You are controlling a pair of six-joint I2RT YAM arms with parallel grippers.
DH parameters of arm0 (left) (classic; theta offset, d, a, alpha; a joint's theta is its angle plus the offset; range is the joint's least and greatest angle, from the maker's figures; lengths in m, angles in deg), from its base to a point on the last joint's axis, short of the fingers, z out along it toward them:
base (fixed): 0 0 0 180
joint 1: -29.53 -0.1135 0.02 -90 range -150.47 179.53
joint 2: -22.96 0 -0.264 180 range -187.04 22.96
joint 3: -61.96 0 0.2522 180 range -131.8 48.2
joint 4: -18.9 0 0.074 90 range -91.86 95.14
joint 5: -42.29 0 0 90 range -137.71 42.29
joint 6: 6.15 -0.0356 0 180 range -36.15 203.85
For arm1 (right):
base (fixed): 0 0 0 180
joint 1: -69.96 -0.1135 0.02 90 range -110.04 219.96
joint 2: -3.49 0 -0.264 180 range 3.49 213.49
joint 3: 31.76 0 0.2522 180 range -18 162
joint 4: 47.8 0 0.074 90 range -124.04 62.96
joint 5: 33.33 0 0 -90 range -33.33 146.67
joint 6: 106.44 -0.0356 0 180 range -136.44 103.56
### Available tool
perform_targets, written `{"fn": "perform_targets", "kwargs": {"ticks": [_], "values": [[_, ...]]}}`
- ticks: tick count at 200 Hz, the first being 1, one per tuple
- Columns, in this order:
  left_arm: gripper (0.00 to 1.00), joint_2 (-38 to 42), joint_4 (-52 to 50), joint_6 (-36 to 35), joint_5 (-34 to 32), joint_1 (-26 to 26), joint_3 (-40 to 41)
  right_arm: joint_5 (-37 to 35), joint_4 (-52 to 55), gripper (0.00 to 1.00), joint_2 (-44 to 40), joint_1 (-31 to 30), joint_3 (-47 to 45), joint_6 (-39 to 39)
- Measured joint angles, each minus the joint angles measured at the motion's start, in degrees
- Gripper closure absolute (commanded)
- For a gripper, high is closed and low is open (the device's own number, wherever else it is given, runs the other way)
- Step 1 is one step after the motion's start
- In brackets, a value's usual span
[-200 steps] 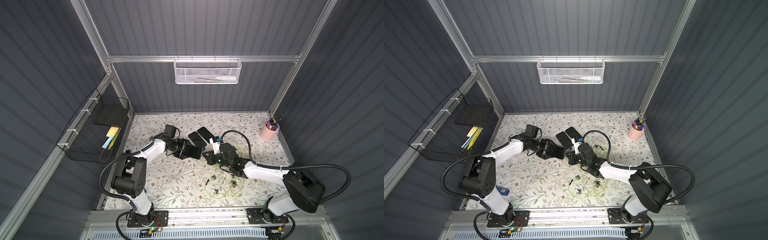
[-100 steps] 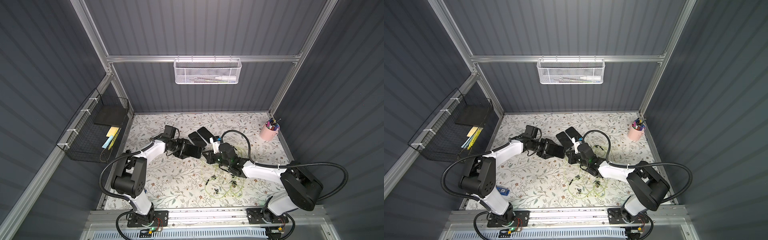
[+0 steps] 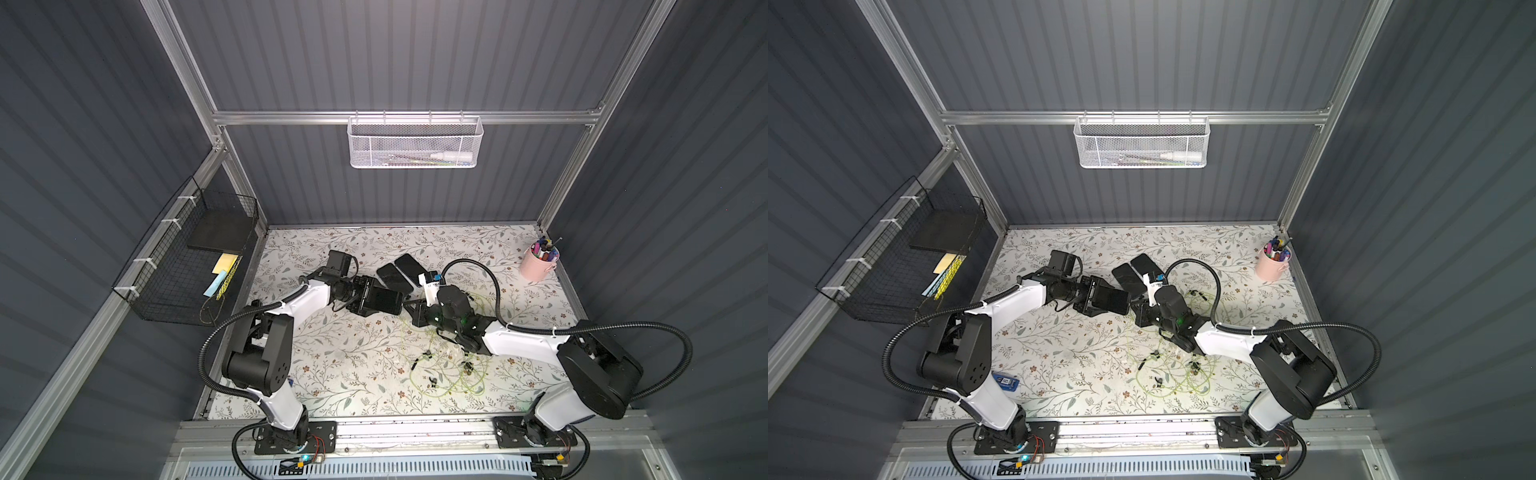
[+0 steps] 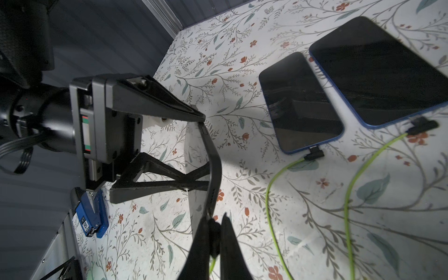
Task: Plug wired earphones into phones
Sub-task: Insert the wired earphone into the phone.
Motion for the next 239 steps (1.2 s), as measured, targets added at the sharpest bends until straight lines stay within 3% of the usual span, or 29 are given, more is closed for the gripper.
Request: {"fn": "perform_targets", "kwargs": {"ticks": [67,79,100,110,145,239], "values": [[1.00,-0.02,0.72,1.20,-0.98,0.02,0.00,-0.31,-1.05,0.99,2.03,0.00,1.22,0.81],[1.00,-0.07,0.68,1.11,-1.27,0.02,0.00,-0.28,-0.96,0.89,2.19,-0.02,1.42,0.81],[1.00,-0.48,-1.79,-1.70,-1.03,0.00,-1.03,-0.02,0.76,0.53,2.16,-0.22,1.97,0.79],[1.00,-0.92,-4.74,-4.09,-0.83,0.02,-2.40,0.09,2.54,0.42,2.08,-0.48,2.78,1.49],[1.00,-3.56,-12.83,-12.35,-2.56,-1.53,-7.39,0.15,11.26,0.25,-3.34,0.02,3.37,2.10],[1.00,-22.43,-32.52,-37.05,-20.28,-3.30,-30.51,0.00,44.06,0.19,-21.99,18.01,3.48,9.90]]}}
